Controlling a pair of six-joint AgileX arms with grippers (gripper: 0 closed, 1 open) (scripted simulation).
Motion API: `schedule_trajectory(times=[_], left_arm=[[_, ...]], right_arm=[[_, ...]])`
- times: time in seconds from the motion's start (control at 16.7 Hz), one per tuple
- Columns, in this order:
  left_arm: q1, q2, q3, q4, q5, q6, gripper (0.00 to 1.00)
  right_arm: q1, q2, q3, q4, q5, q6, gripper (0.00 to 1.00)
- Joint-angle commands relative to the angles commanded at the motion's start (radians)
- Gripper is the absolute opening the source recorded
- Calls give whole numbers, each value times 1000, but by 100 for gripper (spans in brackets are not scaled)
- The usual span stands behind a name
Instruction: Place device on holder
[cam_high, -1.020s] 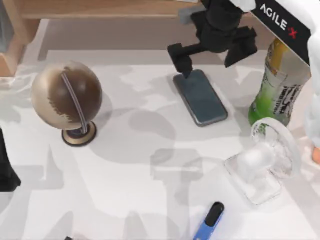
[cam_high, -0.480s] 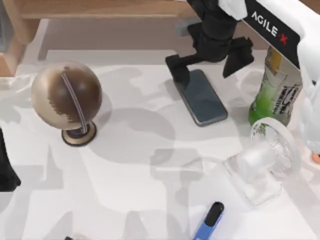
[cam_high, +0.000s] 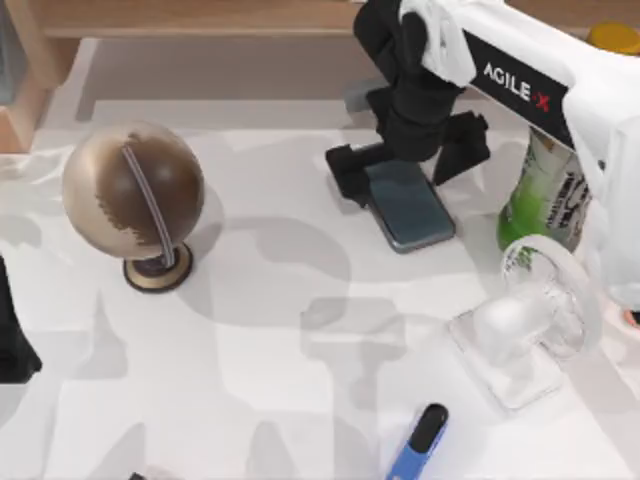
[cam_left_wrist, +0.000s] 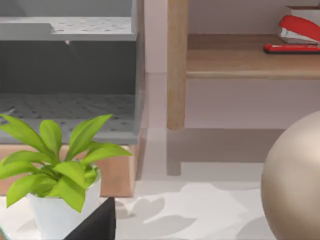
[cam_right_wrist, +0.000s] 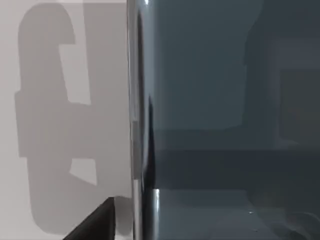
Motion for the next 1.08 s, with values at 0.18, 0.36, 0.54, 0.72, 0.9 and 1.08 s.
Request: schedule_trajectory(times=[0.18,0.36,0.54,0.72,0.9,1.08], left_arm=[[0,0,0,0,0,0,100],[0,0,0,0,0,0,100],[0,0,0,0,0,0,100],[0,0,0,0,0,0,100],[0,0,0,0,0,0,100],[0,0,0,0,0,0,100]], right_arm=[[0,8,-37,46,0,0,100],[0,8,-37,46,0,0,100],[0,8,-37,46,0,0,77],[0,8,-37,46,0,0,55],[0,8,-37,46,0,0,32],[0,8,-37,46,0,0,10]])
